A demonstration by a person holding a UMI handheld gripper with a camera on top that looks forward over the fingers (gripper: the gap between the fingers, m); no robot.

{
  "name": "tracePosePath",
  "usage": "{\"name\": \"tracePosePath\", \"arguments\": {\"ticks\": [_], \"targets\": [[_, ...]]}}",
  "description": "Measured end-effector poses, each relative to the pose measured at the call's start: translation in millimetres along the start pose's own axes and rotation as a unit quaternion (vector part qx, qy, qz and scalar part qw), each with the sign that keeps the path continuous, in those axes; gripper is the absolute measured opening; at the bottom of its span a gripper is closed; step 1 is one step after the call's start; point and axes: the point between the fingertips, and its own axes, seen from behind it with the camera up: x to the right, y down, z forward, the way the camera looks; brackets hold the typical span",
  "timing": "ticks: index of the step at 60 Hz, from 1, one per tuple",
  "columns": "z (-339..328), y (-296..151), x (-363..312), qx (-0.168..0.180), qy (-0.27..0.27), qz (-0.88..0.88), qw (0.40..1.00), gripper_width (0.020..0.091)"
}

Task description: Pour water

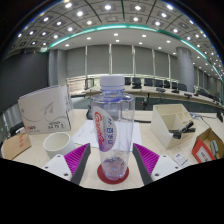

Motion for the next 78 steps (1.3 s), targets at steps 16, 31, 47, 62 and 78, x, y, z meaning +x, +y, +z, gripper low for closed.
{"name": "tracePosePath", "arguments": {"ticks": [16,31,47,62,78], "targets": [[-60,-10,0,-0.046,0.035,0.0,0.998,0.086],[-178,-20,-36,-0.116,0.072,0.025,0.99,0.0862],[-303,-9,-78,-0.156,0.112,0.018,0.981,0.0865],[-350,-1,-96,-0.157,0.121,0.002,0.98,0.0863],[-356,-9,-99,-0.143,0.118,-0.005,0.983,0.0859]]}}
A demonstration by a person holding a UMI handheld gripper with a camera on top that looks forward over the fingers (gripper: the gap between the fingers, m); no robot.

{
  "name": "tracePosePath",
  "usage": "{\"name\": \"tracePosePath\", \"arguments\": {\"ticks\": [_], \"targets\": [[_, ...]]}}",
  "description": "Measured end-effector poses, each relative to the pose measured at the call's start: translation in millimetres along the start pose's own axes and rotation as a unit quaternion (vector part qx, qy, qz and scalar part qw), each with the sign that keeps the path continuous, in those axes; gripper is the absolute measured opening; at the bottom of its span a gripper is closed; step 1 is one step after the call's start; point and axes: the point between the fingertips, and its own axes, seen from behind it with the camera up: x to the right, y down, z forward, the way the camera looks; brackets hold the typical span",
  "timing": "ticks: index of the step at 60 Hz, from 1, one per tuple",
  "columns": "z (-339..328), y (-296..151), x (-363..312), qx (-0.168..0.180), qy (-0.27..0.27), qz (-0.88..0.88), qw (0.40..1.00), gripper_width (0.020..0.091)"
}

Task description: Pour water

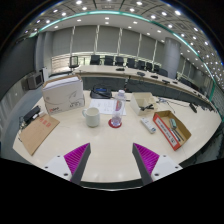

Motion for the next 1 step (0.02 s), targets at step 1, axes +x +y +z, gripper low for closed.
{"name": "tracePosePath", "arguments": {"ticks": [1], "targets": [[-0.8,0.4,-0.6,-0.002,-0.002,0.003,1.0,0.0857]]}}
